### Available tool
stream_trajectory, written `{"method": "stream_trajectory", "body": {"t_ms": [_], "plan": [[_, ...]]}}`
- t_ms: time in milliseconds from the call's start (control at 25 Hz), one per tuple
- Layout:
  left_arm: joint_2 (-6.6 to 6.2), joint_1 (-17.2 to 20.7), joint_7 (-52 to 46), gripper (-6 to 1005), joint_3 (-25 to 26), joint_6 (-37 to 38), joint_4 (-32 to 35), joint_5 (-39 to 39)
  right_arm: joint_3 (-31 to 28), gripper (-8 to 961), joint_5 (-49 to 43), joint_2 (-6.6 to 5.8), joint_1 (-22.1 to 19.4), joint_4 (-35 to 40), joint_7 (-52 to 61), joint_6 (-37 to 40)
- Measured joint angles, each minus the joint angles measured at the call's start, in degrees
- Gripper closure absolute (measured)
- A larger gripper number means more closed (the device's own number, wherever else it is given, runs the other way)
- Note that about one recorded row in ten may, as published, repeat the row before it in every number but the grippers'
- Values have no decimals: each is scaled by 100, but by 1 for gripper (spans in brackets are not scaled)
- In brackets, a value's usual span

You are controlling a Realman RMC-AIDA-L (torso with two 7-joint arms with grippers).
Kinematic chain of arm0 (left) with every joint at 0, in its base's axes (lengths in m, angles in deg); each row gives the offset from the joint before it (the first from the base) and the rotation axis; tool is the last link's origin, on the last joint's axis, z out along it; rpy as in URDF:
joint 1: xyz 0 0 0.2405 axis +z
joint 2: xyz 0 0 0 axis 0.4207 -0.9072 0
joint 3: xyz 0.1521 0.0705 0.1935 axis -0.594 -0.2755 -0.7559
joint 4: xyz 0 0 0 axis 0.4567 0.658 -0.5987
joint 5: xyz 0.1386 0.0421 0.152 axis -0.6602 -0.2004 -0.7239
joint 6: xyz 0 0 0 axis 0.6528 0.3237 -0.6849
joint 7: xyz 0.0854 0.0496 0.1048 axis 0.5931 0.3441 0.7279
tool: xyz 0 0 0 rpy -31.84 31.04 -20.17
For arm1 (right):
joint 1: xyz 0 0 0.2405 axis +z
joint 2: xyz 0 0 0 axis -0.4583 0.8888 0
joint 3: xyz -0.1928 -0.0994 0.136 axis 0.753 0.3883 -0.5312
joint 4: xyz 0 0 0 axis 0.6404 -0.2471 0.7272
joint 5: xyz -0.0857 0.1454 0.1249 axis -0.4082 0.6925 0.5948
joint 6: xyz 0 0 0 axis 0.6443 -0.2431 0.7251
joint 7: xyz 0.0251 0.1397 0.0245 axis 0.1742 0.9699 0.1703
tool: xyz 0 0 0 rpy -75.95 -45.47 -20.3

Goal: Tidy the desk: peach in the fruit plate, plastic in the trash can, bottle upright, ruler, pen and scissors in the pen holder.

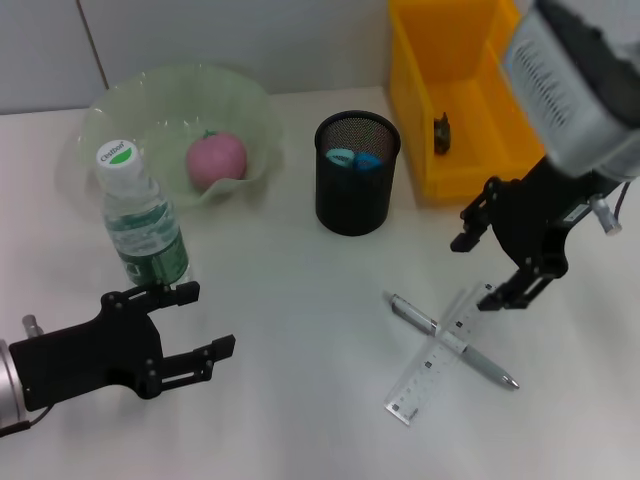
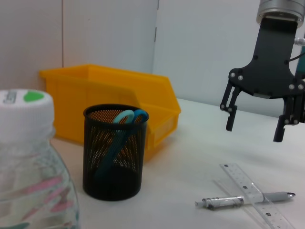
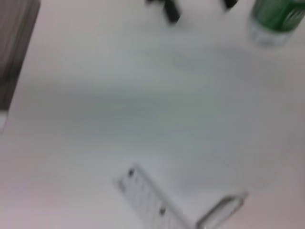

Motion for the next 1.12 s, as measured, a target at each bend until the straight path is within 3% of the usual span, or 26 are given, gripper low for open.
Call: {"method": "stream_trajectory", "body": {"t_ms": [320, 1120], "plan": [[-4, 56, -25, 197, 68, -11, -8, 22, 689, 240, -1006, 341, -9, -26, -775, -472], [9, 104, -119, 197, 248, -17, -185, 389, 1955, 248, -927, 389, 13, -357, -1205, -1164]]}}
